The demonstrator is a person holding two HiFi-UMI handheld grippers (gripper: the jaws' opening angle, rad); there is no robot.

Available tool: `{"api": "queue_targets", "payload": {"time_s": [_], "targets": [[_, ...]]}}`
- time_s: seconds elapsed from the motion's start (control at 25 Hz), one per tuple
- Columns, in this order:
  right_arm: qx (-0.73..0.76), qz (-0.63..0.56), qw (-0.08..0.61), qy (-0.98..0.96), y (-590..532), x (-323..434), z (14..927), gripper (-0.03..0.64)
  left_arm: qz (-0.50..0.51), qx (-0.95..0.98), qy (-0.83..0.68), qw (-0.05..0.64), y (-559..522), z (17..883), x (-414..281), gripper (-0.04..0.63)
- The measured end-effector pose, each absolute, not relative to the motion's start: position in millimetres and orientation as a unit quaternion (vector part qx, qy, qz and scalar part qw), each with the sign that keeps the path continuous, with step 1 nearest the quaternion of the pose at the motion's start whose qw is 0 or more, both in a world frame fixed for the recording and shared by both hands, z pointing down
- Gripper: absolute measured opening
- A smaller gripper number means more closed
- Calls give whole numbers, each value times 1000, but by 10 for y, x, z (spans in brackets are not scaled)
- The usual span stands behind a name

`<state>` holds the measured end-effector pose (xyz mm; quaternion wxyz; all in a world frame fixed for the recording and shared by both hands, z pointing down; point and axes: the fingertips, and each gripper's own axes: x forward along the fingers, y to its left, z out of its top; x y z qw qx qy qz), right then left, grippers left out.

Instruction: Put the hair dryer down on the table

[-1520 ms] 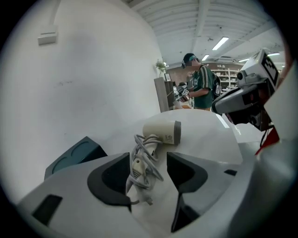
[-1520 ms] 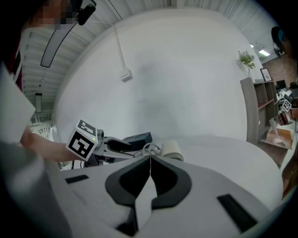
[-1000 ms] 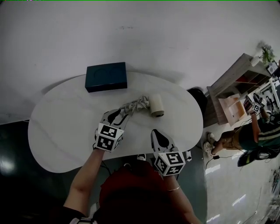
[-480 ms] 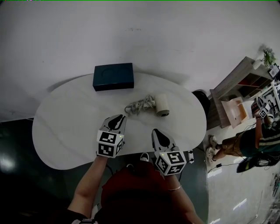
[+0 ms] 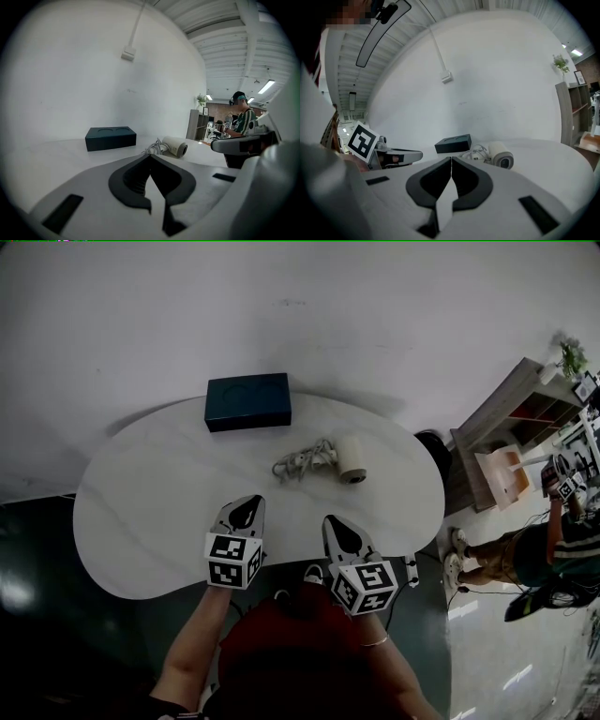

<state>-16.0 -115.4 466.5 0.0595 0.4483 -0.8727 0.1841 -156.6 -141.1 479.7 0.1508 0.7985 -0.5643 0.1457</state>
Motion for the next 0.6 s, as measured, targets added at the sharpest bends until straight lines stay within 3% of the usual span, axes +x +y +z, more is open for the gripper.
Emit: {"api": "queue_targets", "payload": {"time_s": [0.6], "targets": [[450, 157, 55, -877, -926, -255, 4566, 15, 124, 790, -585, 136, -1054, 4658, -1673, 23]]}}
